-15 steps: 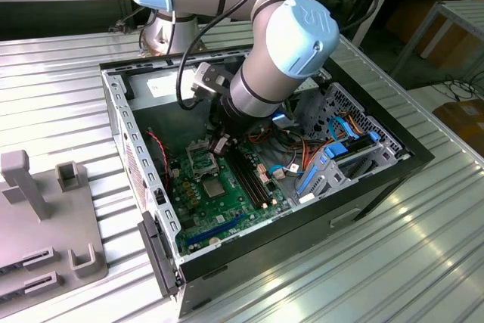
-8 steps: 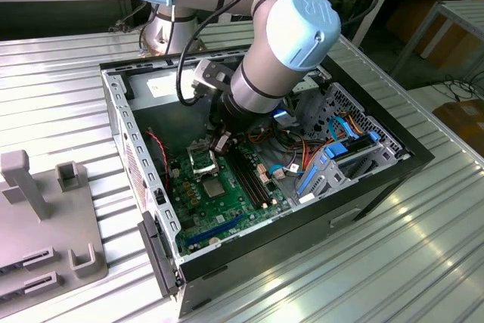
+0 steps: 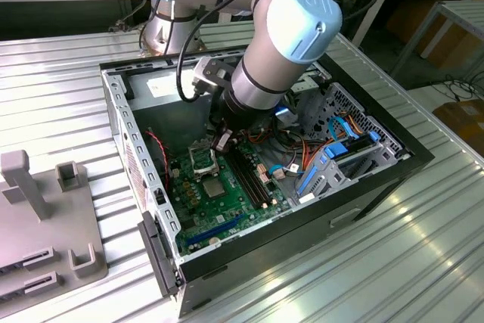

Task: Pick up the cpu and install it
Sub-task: 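Close the cpu cover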

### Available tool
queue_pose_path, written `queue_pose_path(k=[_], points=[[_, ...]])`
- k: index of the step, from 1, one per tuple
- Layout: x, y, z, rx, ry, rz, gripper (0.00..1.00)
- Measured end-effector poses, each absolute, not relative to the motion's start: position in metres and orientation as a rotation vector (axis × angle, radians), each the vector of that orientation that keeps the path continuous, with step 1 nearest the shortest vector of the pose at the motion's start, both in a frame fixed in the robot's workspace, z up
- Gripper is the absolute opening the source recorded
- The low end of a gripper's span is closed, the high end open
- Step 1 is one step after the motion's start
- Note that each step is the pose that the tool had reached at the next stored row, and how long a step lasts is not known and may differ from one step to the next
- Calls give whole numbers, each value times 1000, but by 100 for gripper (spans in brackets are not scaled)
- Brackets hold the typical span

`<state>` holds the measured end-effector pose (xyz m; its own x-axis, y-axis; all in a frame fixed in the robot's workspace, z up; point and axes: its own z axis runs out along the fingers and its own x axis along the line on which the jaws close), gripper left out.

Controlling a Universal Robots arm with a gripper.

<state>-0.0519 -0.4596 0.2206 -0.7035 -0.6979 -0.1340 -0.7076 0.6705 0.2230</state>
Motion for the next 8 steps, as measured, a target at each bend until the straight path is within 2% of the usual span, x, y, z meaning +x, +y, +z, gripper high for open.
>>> queue_pose_path(k=[8], points=[[-52,-460,229,-1196,2840,394,11]])
